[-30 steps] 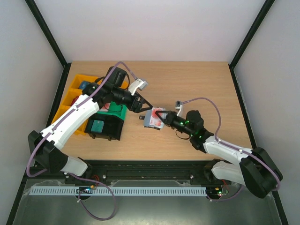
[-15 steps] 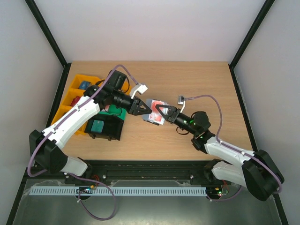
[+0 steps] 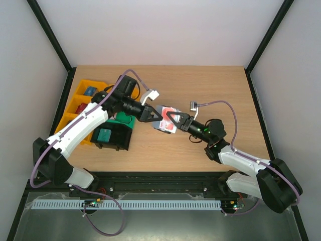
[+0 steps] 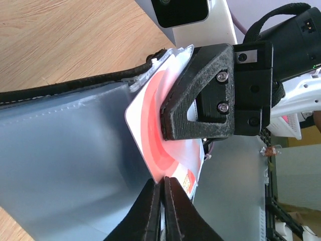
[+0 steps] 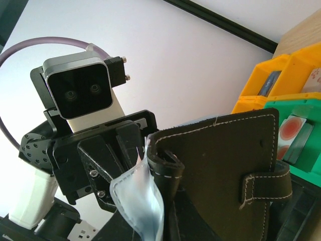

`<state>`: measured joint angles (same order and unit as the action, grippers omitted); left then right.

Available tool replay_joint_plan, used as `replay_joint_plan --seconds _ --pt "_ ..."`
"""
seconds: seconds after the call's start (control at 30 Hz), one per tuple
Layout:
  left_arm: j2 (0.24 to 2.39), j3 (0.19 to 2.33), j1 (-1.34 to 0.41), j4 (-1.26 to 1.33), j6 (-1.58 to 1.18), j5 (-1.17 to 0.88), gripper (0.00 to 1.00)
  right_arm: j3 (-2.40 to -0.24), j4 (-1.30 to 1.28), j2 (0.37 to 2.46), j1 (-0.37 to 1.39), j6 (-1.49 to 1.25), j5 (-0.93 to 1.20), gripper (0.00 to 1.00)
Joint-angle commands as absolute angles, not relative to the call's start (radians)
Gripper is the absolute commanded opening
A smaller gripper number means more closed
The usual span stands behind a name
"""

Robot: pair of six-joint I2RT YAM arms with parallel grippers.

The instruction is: Take the credit cards out of the card holder

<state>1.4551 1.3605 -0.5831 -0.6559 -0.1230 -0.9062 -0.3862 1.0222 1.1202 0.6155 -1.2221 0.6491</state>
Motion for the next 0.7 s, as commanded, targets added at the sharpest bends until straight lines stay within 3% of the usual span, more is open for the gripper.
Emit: replay_joint_plan --seconds 0.0,0.07,0.13,0.3,0.43,0.47,0.53,0.67 --pt "1.471 1.367 -0.626 -0.617 -0.133 -1.039 0.08 -0.428 1.058 1.113 0.626 -1.191 0.651 0.02" --pt "1.471 1.339 -0.626 -0.585 -0.164 -1.070 0.19 -0.429 1.061 1.116 0.626 -1.192 0.651 0.02" --pt "1.473 1.327 -0.626 -0.565 -0.187 -1.086 0.20 -0.431 1.063 1.119 0.626 -1.192 0.651 0.02" --pt "1.480 1.354 -0.638 -0.534 -0.234 -1.056 0.08 -0.455 1.047 1.152 0.626 -1.190 0.647 0.02" --pt "1.494 1.360 -0.649 -0.495 -0.282 -1.077 0.05 -0.458 1.021 1.173 0.627 -1.182 0.623 0.01" --pt "1.496 1.357 -0.649 -0.481 -0.294 -1.090 0.07 -0.455 1.013 1.173 0.627 -1.179 0.614 0.02" --pt "1.498 1.350 -0.650 -0.466 -0.309 -1.098 0.22 -0.443 1.019 1.169 0.627 -1.181 0.599 0.02" --pt "1.513 1.349 -0.650 -0.415 -0.363 -1.093 0.23 -0.448 1.052 1.187 0.627 -1.197 0.612 0.02"
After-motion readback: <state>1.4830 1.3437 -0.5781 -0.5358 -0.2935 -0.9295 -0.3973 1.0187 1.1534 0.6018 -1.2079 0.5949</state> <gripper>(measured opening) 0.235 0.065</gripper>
